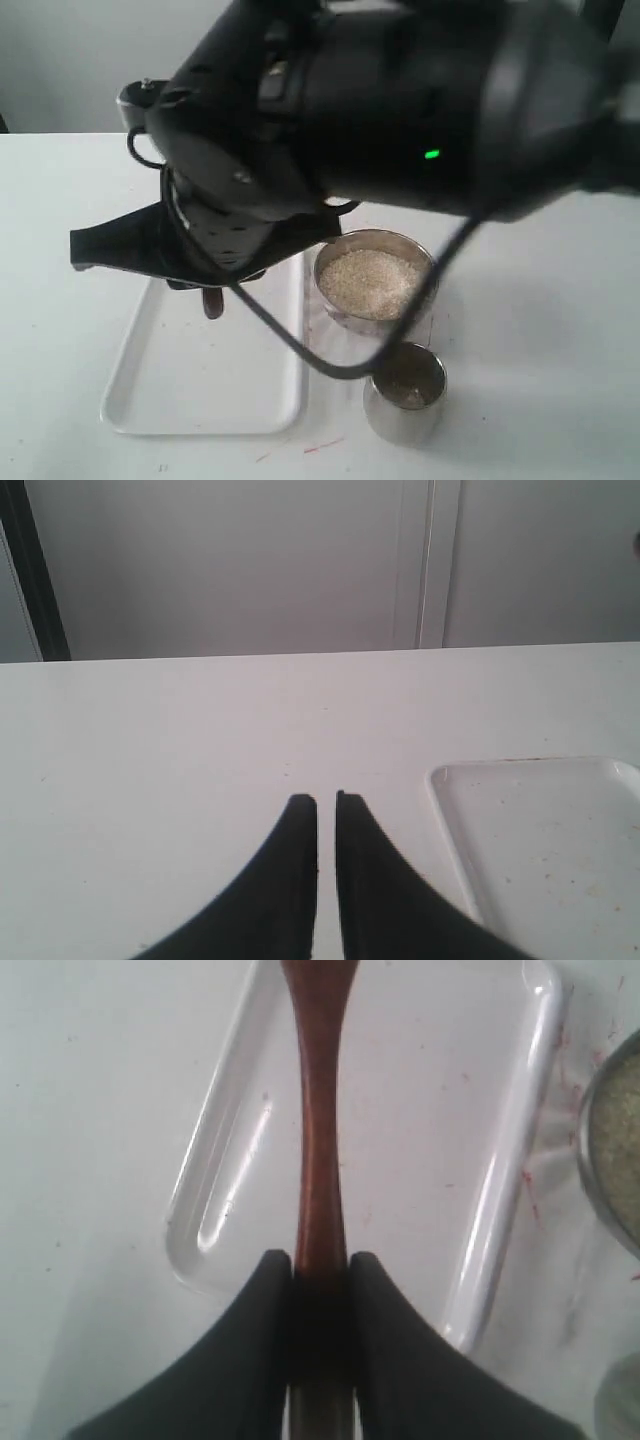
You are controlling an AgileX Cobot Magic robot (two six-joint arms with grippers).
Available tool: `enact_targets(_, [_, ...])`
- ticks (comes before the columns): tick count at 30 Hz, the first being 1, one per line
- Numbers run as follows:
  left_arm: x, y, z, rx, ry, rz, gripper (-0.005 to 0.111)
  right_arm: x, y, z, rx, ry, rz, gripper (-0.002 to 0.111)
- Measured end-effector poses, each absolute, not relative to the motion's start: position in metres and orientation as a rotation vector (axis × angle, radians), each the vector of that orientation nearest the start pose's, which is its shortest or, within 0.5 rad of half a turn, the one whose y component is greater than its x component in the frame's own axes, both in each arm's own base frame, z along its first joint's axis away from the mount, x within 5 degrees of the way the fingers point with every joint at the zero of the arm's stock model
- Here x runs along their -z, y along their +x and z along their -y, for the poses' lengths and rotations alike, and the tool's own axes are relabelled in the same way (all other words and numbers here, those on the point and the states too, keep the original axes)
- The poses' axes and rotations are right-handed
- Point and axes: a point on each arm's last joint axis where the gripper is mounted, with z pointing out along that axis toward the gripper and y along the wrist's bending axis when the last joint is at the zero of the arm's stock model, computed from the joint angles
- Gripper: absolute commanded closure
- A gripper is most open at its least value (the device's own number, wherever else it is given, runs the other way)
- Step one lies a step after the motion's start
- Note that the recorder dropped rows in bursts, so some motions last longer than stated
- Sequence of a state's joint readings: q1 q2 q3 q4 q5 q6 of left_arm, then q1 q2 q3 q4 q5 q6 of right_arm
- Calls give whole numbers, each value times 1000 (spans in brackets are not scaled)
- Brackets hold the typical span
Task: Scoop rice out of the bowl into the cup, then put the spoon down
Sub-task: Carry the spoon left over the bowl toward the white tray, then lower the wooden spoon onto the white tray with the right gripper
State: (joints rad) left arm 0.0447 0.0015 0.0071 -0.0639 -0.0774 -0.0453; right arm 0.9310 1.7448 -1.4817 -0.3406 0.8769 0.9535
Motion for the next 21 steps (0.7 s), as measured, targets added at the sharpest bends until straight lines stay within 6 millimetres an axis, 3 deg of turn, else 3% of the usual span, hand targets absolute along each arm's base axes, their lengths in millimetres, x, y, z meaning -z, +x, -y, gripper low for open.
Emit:
enact_targets(5, [-218, 56, -3, 50, -113, -1411, 92, -227, 274, -329, -246, -64, -2663, 108])
enact_targets(9, [-218, 56, -3, 50, -113, -1411, 92, -191, 281, -339, -231, 6, -2691, 108])
enact_targets(12, [-218, 56, -3, 50, -113, -1411, 92, -173, 284, -341, -186, 10, -2695, 108])
enact_targets(21, [-218, 56, -3, 51, -112, -1411, 92, -153, 294, -339, -162, 54, -2698, 108])
